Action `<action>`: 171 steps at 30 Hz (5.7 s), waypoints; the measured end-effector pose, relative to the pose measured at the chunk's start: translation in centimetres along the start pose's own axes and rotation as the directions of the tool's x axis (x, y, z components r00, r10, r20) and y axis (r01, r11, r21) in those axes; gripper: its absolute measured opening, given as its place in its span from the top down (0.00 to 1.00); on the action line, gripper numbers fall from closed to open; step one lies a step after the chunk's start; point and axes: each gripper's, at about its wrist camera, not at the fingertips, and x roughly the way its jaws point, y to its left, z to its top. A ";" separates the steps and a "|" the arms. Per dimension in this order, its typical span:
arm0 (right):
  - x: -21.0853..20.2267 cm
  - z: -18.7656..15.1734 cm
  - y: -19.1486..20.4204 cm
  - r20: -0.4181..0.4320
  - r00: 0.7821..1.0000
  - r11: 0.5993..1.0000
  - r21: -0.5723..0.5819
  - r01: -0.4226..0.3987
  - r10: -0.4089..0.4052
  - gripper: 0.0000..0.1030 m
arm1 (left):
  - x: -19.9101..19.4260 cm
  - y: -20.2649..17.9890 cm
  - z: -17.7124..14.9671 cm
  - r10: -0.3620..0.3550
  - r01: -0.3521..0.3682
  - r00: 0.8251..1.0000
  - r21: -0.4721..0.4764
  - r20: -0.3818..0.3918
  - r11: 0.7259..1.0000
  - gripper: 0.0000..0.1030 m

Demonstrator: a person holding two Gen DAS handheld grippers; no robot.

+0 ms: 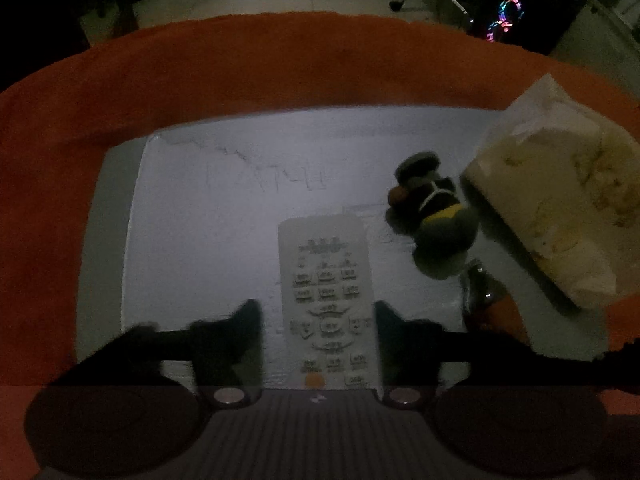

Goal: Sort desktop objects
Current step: 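Grasp the white remote control with the left tool while the right tool grasps the amber bottle, then lift the white remote with the left tool while the right tool lifts the amber bottle, then lower the remote into the box with the left tool while the right tool releases the bottle, then raise both open tools out of the box back toward the tray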

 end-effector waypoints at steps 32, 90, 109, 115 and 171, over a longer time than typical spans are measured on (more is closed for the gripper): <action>-5.4 -0.4 2.6 0.113 0.992 0.998 -0.011 0.064 -0.062 0.73 | -8.3 4.6 -1.3 -0.043 0.052 0.996 -0.106 0.079 0.993 0.61; -2.8 -22.8 7.3 -0.171 0.985 0.988 -0.148 -0.040 0.014 0.73 | -12.3 -0.2 -25.4 -0.043 0.053 0.995 0.109 -0.092 0.993 0.61; -1.5 -23.1 8.7 -0.244 0.969 0.993 -0.109 -0.047 0.019 0.73 | -9.9 0.7 -25.7 -0.032 0.071 0.966 0.140 -0.258 0.988 0.60; -1.4 -23.2 7.5 -0.305 0.945 0.993 0.047 -0.108 0.117 0.72 | -11.5 1.5 -25.8 -0.029 0.057 0.977 0.128 -0.209 0.990 0.56; -17.6 -7.1 -3.8 0.252 0.963 0.980 0.196 0.041 -0.091 0.64 | -17.1 -0.8 -8.4 -0.153 0.138 0.974 0.098 0.169 0.986 0.46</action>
